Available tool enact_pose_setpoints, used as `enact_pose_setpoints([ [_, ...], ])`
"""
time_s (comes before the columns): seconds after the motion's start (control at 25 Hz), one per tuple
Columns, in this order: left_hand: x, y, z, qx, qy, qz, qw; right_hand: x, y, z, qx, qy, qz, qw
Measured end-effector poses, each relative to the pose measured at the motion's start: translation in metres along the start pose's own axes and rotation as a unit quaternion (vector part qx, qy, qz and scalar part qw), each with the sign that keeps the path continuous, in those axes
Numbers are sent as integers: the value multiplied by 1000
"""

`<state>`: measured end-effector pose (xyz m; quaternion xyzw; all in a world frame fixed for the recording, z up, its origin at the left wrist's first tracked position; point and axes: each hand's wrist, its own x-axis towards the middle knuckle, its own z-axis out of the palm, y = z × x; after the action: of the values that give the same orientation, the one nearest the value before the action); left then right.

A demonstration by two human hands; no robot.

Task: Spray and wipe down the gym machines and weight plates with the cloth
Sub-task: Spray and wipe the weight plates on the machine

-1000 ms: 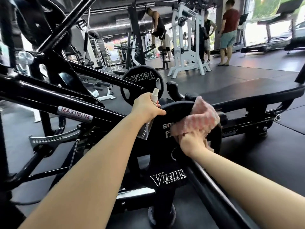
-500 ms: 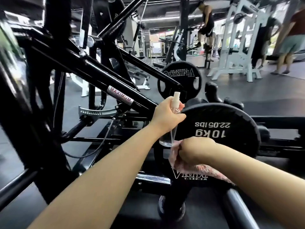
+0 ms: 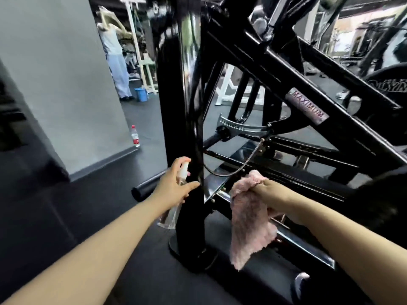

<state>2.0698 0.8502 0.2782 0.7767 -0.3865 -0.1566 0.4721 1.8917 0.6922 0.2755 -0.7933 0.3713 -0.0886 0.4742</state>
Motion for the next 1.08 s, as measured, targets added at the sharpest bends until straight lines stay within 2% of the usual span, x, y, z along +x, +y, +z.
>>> enact_pose_setpoints([
  [0.2,38,-59,-69,128,11,14,992,50,-7,73,75,1,37,997],
  [0.32,63,-80,-100,170,-34,12,985,65,-20,102,104,-4,41,994],
  [0.48,87,-101,-121,156,-131,-16,979,86,-28,133,127,7,47,991],
  [0.6,100,-108,-125,162,-169,-29,972,96,-32,144,125,15,50,991],
  [0.8,115,-99,-126,44,-218,-60,973,101,-39,153,147,16,73,986],
  [0.88,118,-95,-129,39,-246,-74,966,100,-39,156,146,14,79,986],
  [1.08,129,-100,-135,54,-213,-65,973,104,-46,159,133,51,47,989],
])
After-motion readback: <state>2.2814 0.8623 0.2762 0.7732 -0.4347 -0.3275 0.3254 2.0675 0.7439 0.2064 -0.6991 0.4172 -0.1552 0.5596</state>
